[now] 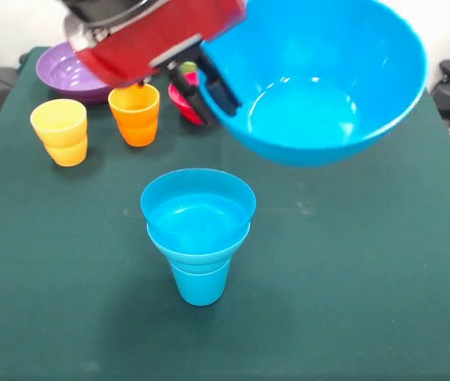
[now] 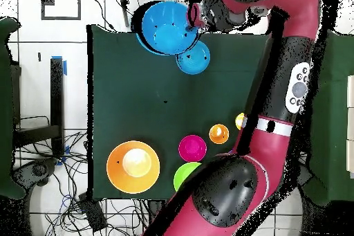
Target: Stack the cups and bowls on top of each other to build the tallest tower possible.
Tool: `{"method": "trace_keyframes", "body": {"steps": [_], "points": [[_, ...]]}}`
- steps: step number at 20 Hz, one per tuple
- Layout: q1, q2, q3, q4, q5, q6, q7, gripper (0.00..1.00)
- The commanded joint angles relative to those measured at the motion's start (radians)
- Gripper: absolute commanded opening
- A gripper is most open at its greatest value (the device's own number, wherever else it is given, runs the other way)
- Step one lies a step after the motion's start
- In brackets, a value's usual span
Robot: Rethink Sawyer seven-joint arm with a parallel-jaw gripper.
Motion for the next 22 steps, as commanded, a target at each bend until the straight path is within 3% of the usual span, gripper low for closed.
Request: {"method": "trace_keyframes", "body": {"steps": [1,14,22], "points": [[-0.014,0.039,0.335,-0.136,-0.348,0.178,-0.443,0.00],[-0.064,0.075,0.745,-0.208,-0.794,0.322,-0.561,0.00],[-0.079,0.091,0.913,-0.233,-0.959,0.362,-0.583,0.00]]}}
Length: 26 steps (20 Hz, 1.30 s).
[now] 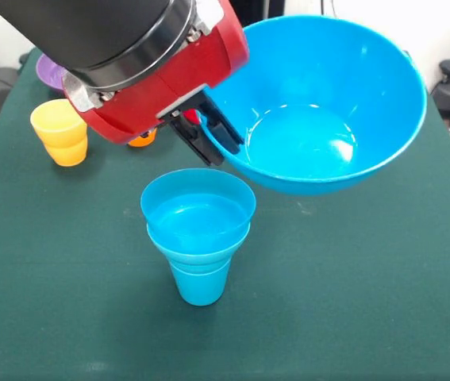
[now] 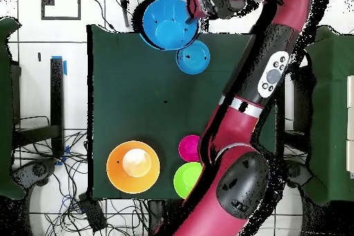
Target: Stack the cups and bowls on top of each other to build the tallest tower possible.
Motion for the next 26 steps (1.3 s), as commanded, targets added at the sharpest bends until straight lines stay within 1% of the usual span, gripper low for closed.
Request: {"method": "trace_keyframes", "body": {"steps": [1,6,10,18,20,21,26], "points": [[-0.011,-0.002,0.193,-0.088,-0.202,0.113,-0.355,0.00],[-0.015,0.011,0.298,-0.110,-0.305,0.111,-0.407,0.00],[-0.019,0.019,0.367,-0.122,-0.380,0.101,-0.450,0.00],[-0.030,0.026,0.459,-0.135,-0.484,0.062,-0.541,0.00],[-0.033,0.026,0.484,-0.140,-0.518,0.053,-0.571,0.00],[-0.035,0.026,0.506,-0.147,-0.548,0.048,-0.591,0.00],[-0.043,0.026,0.565,-0.157,-0.640,0.032,-0.645,0.00]]}}
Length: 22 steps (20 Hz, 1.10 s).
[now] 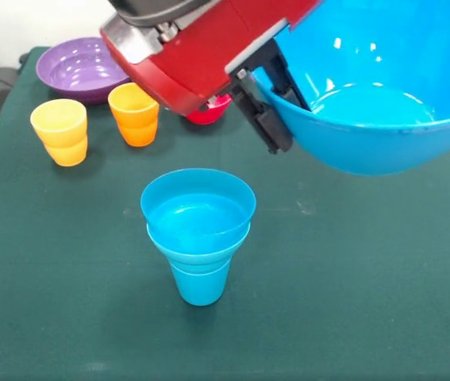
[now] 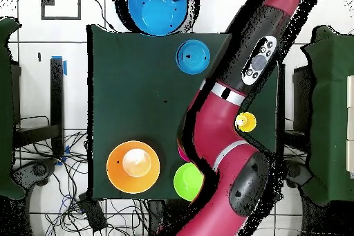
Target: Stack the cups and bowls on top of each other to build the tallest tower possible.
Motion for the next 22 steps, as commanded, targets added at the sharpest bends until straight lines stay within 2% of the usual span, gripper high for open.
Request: {"method": "trace_keyframes", "body": {"steps": [1,14,22], "points": [[-0.027,0.002,0.080,-0.144,-0.204,0.015,-0.448,0.00],[-0.037,0.012,0.244,-0.174,-0.414,-0.037,-0.560,0.00],[-0.052,0.019,0.249,-0.162,-0.431,-0.047,-0.598,0.00]]}}
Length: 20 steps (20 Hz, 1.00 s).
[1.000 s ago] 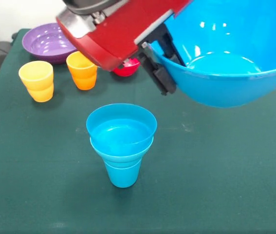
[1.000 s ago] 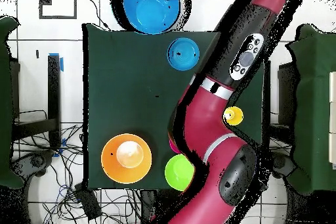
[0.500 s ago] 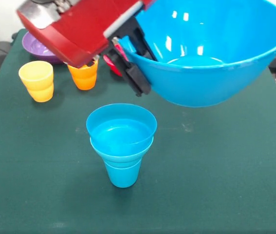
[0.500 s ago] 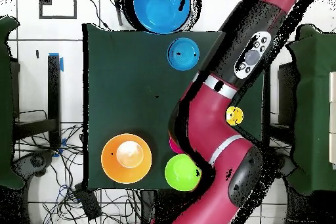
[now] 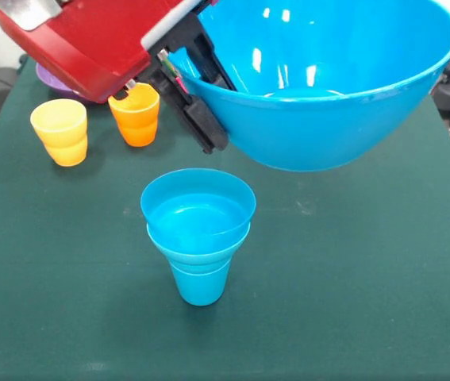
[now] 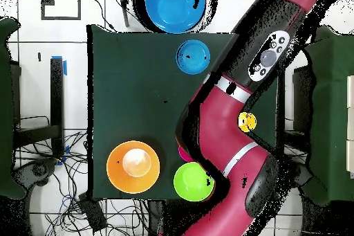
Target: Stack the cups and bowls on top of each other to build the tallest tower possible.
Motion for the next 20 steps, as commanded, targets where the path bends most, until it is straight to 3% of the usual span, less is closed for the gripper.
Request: {"method": "trace_keyframes", "body": {"steps": [1,11,20], "points": [[-0.011,0.003,-0.017,-0.143,-0.108,-0.051,-0.350,0.00],[-0.009,0.003,-0.016,-0.138,-0.142,-0.097,-0.437,0.00],[-0.006,0.010,0.055,-0.154,-0.240,-0.132,-0.495,0.00]]}}
